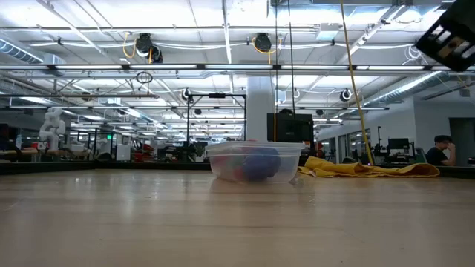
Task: Pick and placing Produce into tupperware
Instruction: Put the pink peach into the transparent container
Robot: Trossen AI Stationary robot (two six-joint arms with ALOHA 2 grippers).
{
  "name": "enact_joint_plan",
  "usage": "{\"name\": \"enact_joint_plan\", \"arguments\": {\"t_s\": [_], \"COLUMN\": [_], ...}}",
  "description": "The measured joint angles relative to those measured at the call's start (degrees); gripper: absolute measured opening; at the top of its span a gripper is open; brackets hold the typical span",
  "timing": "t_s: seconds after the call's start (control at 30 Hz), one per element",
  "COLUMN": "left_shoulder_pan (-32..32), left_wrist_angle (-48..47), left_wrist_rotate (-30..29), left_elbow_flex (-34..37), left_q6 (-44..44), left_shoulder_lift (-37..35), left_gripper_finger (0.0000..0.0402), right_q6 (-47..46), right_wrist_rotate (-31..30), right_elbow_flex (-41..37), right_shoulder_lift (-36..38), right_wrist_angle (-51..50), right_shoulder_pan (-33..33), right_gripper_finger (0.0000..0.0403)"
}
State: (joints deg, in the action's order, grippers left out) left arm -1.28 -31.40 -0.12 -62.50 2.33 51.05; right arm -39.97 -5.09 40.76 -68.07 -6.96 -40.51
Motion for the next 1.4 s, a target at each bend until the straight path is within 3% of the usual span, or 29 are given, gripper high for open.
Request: {"name": "enact_joint_plan", "arguments": {"t_s": [0.23, 0.43, 0.6, 0.73, 1.07, 1.4], "left_shoulder_pan": [0.02, 0.02, 0.02, 0.0, 0.02, 0.0], "left_wrist_angle": [-0.03, 0.0, 0.25, 0.63, 1.25, 1.16], "left_wrist_rotate": [0.0, -0.02, -0.02, -0.02, -0.02, -0.02], "left_elbow_flex": [0.0, 0.0, 0.0, 0.0, 0.0, 0.0], "left_q6": [-0.18, -1.01, -1.47, -1.68, -1.25, -1.09], "left_shoulder_lift": [0.01, 0.0, 0.01, 0.02, 0.0, 0.39], "left_gripper_finger": [0.0196, 0.0196, 0.0196, 0.0196, 0.0196, 0.0196], "right_q6": [-3.99, -7.19, -11.49, -19.43, -31.64, -33.13], "right_wrist_rotate": [-6.31, -11.31, -11.63, -11.26, -9.47, -6.66], "right_elbow_flex": [7.76, 22.11, 31.39, 32.63, 32.7, 32.69], "right_shoulder_lift": [-5.02, -17.74, -27.65, -30.84, -31.25, -34.42], "right_wrist_angle": [-8.42, -23.06, -36.31, -42.45, -40.71, -38.69], "right_shoulder_pan": [-6.94, -11.27, -13.1, -14.67, -18.51, -18.47], "right_gripper_finger": [0.0201, 0.0201, 0.0201, 0.0201, 0.0201, 0.0201]}}
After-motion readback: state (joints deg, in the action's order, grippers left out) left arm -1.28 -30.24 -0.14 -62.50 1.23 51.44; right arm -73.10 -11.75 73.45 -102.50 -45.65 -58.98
